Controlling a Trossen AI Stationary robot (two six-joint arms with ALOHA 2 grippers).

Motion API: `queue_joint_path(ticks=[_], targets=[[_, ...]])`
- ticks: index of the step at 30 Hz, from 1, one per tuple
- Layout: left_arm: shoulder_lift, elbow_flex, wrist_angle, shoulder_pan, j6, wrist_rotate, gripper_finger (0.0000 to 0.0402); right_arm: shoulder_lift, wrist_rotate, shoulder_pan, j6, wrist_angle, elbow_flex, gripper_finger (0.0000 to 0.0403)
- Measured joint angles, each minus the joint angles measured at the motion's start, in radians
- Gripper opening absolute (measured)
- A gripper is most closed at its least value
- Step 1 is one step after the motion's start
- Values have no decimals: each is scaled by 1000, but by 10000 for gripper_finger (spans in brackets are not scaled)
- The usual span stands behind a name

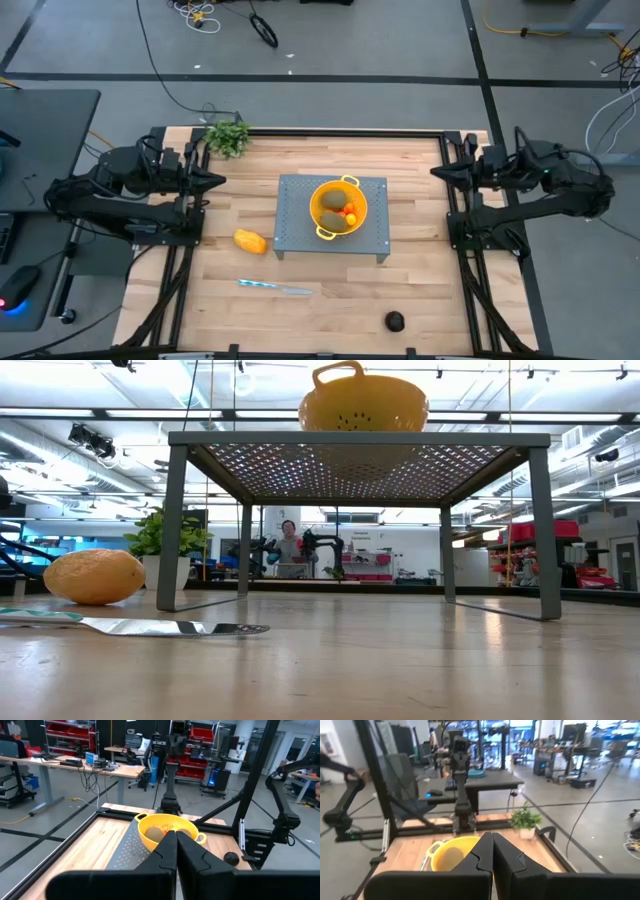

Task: Pick & Place Fruit
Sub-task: Put the plum into the strainer bowl on the shelf

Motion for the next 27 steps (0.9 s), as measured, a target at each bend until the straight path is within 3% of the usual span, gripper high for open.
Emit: queue_joint_path(ticks=[10, 27], targets=[[1, 0, 0, 0, -1, -23, 2, 148, -149, 13, 0, 99, 0, 2], [1, 0, -1, 0, 3, -22, 2, 227, -150, 142, -26, 272, 0, 2]])
